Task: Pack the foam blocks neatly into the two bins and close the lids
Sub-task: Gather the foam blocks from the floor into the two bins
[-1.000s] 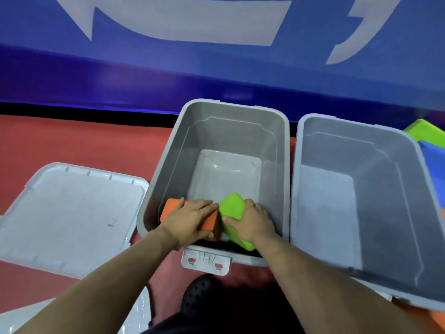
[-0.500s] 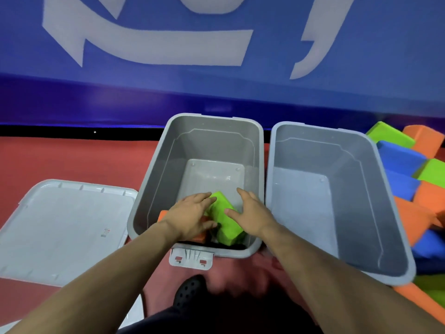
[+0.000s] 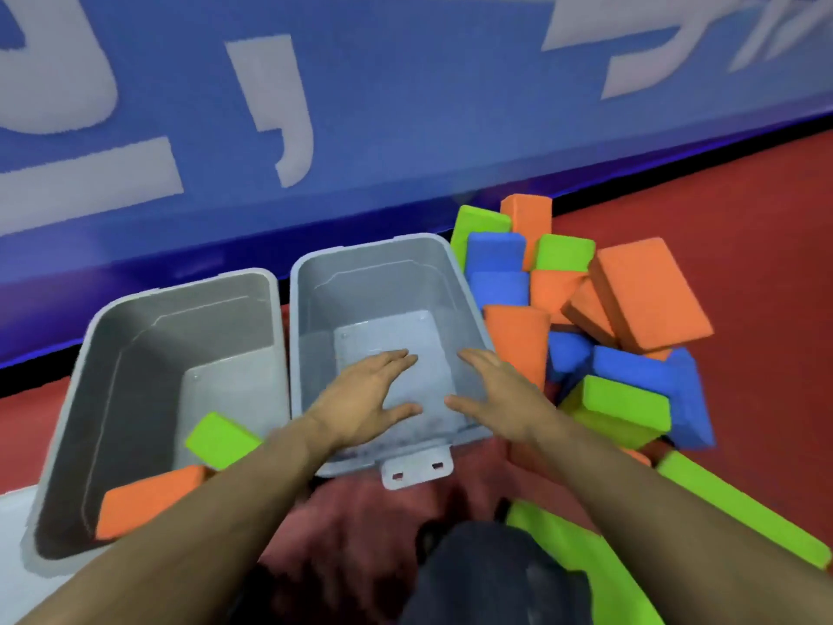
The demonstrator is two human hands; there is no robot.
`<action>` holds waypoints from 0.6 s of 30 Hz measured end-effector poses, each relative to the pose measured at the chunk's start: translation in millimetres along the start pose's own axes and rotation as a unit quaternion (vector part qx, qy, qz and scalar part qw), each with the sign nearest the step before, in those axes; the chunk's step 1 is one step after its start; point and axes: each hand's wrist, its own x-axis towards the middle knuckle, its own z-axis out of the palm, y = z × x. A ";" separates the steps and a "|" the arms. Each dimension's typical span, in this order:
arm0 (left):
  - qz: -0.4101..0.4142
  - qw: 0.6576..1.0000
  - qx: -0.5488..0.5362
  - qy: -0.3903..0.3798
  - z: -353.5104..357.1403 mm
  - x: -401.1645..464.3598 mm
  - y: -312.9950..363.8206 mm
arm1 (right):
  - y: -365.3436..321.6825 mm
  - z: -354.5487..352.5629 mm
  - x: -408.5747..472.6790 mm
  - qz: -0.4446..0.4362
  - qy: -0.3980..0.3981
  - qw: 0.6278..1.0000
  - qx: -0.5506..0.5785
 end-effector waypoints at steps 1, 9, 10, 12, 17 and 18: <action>0.012 1.000 -0.009 -0.009 8.3 16.0 20.3 | 27.1 -6.9 -15.2 0.022 0.012 1.000 -0.002; 0.102 0.974 -0.156 -0.128 119.1 85.1 139.7 | 195.9 20.5 -98.9 0.180 -0.041 0.983 0.018; 0.089 0.966 -0.177 -0.164 138.6 85.7 144.5 | 208.6 30.8 -106.4 0.202 -0.048 0.978 0.024; 0.072 0.952 -0.202 -0.219 176.7 81.5 147.4 | 227.3 53.3 -120.4 0.238 -0.068 0.968 0.046; -0.013 0.909 -0.247 -0.335 256.2 60.5 119.9 | 248.6 116.0 -152.7 0.360 -0.091 0.927 0.056; -0.040 0.896 -0.272 -0.349 273.1 55.7 111.1 | 251.0 125.3 -157.8 0.406 -0.076 0.909 0.056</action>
